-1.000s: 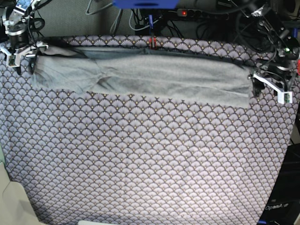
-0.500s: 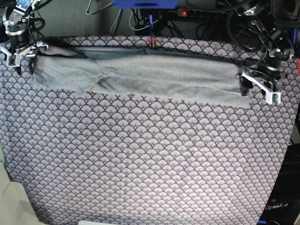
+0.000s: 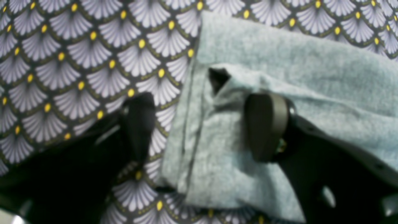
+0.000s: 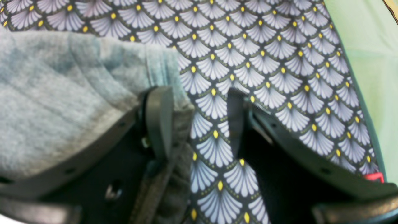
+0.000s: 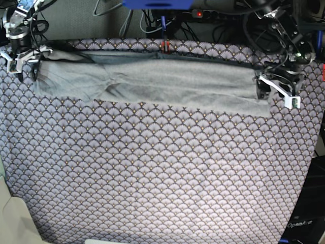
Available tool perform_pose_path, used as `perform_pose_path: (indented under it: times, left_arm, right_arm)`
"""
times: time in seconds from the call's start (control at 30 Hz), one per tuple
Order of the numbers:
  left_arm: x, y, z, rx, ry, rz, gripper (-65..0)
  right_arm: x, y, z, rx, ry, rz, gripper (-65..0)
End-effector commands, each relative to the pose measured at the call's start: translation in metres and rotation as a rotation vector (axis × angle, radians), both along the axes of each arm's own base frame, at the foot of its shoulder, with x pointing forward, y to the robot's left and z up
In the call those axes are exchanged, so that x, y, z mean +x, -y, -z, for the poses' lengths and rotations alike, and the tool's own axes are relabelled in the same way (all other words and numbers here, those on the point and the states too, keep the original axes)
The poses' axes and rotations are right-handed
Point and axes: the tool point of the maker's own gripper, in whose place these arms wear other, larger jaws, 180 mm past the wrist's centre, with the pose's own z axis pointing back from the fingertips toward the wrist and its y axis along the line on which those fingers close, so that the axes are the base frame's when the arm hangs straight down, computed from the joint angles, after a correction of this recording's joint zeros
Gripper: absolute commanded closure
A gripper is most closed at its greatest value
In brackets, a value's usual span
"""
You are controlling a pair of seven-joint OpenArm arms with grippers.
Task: Fold the T-shirt properly
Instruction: 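Adjust the left gripper's grip on the strip's other end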
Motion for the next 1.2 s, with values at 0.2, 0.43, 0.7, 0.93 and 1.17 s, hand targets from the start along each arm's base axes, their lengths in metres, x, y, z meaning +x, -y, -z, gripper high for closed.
perform_pose_path:
  times: [0.2, 0.43, 0.7, 0.93, 1.17]
  left_arm:
    - [0.011, -0.005, -0.014, 0.011, 0.056, -0.006, -45.5]
    - [0.007, 0.001, 0.004, -0.034, 0.016, -0.009, -45.4]
    - [0.001, 0.005, 0.013, -0.056, -0.005, -0.012, -42.8]
    - [0.0, 0.009, 0.016, -0.065, -0.016, -0.01, -11.1]
    - [0.005, 0.027, 0.015, -0.082, -0.007, 0.017, 0.0]
  right_arm:
    - [0.006, 0.006, -0.013, -0.018, 0.047, -0.002, -29.1]
    - [0.006, 0.006, -0.014, -0.02, 0.047, -0.003, -29.1]
    - [0.006, 0.006, -0.014, -0.02, 0.047, -0.003, -29.1]
    - [0.006, 0.006, -0.014, -0.02, 0.047, -0.003, -29.1]
    - [0.005, 0.006, -0.013, -0.02, 0.045, -0.002, -29.1]
